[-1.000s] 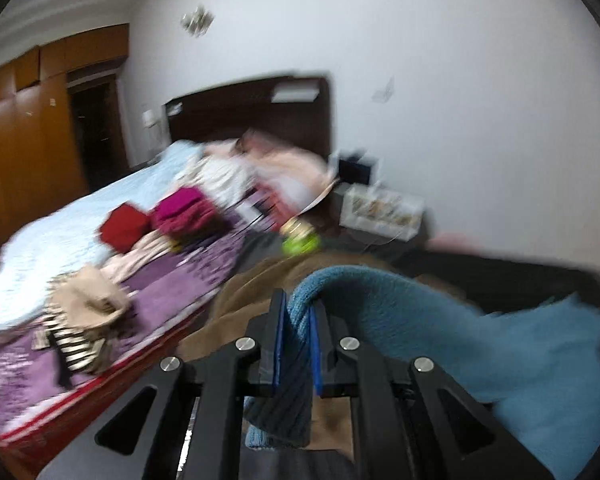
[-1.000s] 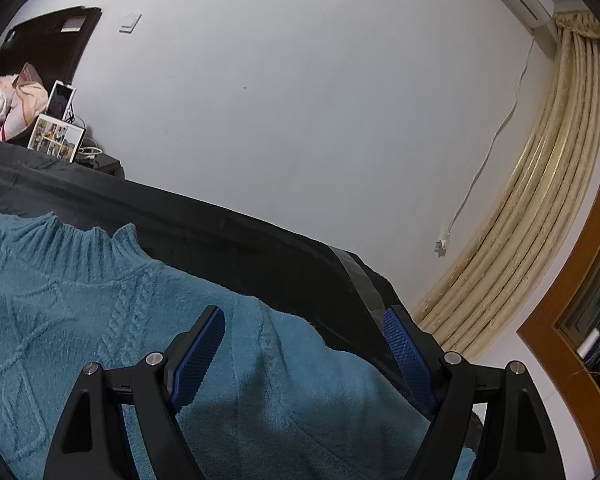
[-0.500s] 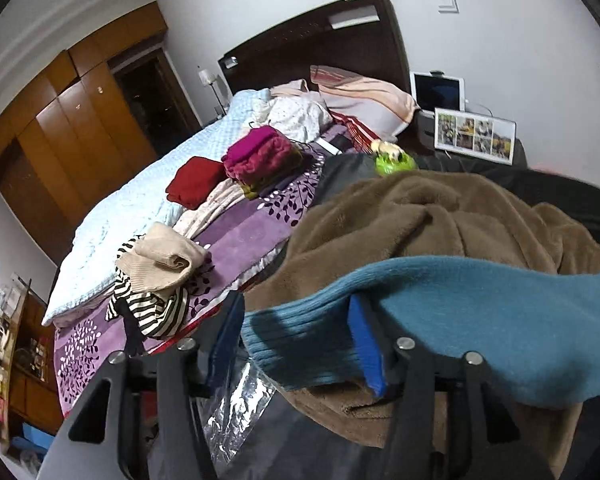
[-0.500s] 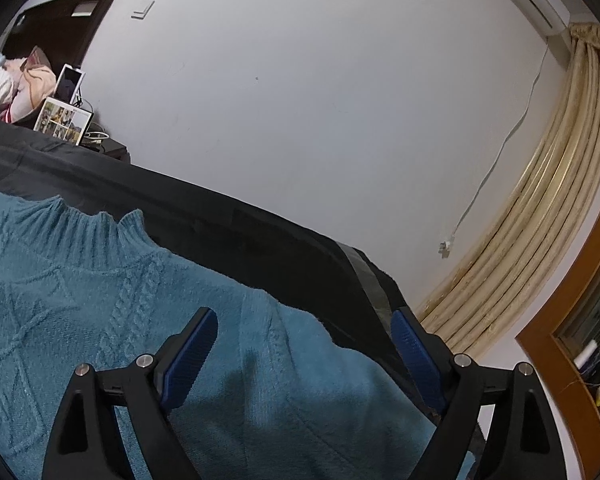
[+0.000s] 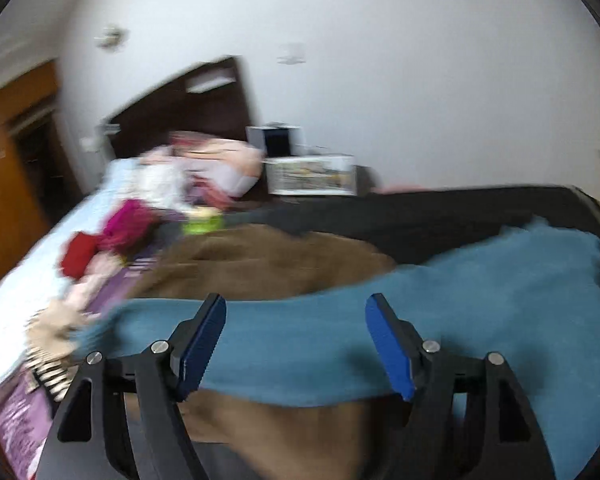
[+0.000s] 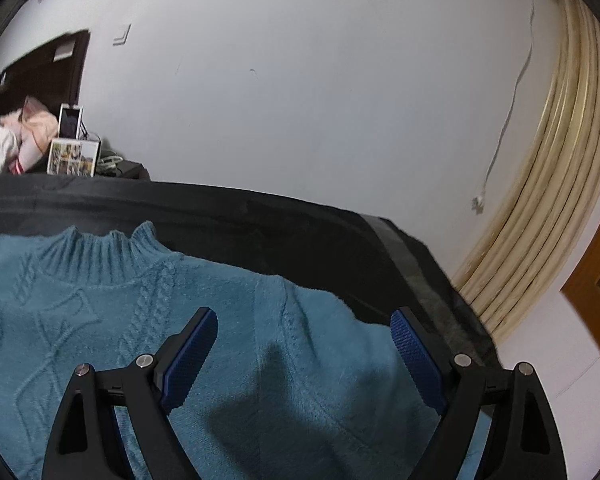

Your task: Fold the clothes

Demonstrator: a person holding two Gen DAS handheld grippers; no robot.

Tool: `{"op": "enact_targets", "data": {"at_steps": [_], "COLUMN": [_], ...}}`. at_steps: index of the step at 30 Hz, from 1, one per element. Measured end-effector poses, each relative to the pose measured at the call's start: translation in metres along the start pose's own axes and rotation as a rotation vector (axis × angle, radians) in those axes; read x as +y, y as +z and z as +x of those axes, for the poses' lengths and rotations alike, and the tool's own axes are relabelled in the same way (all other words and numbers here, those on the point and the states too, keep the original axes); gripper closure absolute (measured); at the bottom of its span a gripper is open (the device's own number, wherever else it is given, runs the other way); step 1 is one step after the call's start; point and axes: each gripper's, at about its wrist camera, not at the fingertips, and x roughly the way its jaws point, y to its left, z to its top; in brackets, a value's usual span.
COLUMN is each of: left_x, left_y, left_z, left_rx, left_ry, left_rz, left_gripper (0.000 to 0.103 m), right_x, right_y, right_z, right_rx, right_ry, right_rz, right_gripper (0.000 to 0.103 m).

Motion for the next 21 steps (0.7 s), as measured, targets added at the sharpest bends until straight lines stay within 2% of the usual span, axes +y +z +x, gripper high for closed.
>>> {"op": "enact_targets", "data": {"at_steps": [3,11,14,21], "left_x": [-0.05,-0.159,-0.185,-0.191], "left_y": [0.002,0.003,0.004,0.006], "left_z": [0.023,0.078,0.097,0.137], "left_rx": [0.06,0.184,0.22,0.298], "left_ry": [-0.127,-0.285,-0.286,-0.286], "left_rz": [0.023,0.068,0.09,0.038], "left_gripper": [0.027,0.027,0.027,0.027], "right_x": [-0.012,-0.018,-0.011,0.014], "right_y": [0.0,-0.003,-0.006,-0.016], "right_z": [0.001,0.013,0.02,0.028], "right_rx": [0.011,0.1,0.138,0.207], "right_ry": [0.028,0.187,0.248,0.316], "right_rz": [0.046,0.115,0.101,0.022], "right_gripper": [0.013,0.013,0.013,0.013]}}
